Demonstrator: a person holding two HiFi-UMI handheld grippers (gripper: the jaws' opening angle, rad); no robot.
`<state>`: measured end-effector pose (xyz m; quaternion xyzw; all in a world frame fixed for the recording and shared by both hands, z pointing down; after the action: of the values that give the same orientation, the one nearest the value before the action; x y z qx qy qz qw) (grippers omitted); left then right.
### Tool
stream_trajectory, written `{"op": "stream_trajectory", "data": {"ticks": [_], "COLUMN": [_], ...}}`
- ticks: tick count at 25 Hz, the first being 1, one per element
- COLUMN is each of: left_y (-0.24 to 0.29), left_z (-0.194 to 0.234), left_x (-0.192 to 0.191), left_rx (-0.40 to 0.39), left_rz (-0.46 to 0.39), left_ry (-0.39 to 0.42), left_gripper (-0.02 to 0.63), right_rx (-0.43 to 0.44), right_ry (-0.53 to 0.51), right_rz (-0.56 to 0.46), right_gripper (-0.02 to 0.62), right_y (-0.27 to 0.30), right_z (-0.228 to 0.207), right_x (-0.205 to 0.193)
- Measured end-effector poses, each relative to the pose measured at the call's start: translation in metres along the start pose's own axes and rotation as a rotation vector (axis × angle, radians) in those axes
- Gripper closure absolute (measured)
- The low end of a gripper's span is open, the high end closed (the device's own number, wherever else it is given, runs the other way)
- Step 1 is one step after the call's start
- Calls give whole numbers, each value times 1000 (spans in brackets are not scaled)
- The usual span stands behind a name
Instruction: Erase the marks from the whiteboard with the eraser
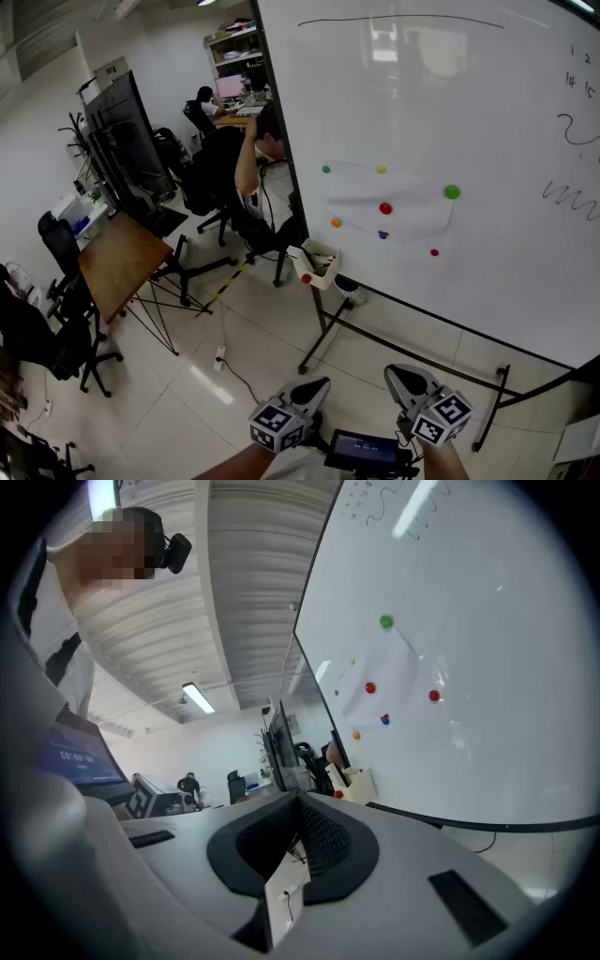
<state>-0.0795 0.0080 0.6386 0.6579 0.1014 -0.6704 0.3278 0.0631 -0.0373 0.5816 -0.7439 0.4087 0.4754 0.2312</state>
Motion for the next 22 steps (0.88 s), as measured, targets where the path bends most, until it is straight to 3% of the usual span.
{"op": "stream_trajectory", "data": {"ticks": [4,11,16,22], "left_y": [5,21,8,0], "left_z": [60,147,226,285], "left_x": [-2,20,42,52], "left_rx": [29,-4,14,-15], "left_rz": [5,-32,-88,-114], "left_ry": [-41,-33,-69,-88], "left_gripper": [584,584,584,584], "right_rx": [4,-11,-18,-14], "right_ry": [-13,-31,-66,-87], "right_rz": [17,39,47,67], "right_gripper": [580,580,580,580], "right_y": [52,141,210,280], "right_z": [-3,-11,3,17], "right_x": [3,6,28,27]}}
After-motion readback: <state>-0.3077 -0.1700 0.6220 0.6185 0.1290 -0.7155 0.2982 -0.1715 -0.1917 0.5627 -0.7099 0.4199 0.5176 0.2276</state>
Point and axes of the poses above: the fingertips, and each gripper's own axes: y forward along the fingers, z to its left, x out of its top, the point moved 2 cm from there along -y, backward along the fingers, and after that the axes turned 7 degrees about y, right-handed, at the moved point
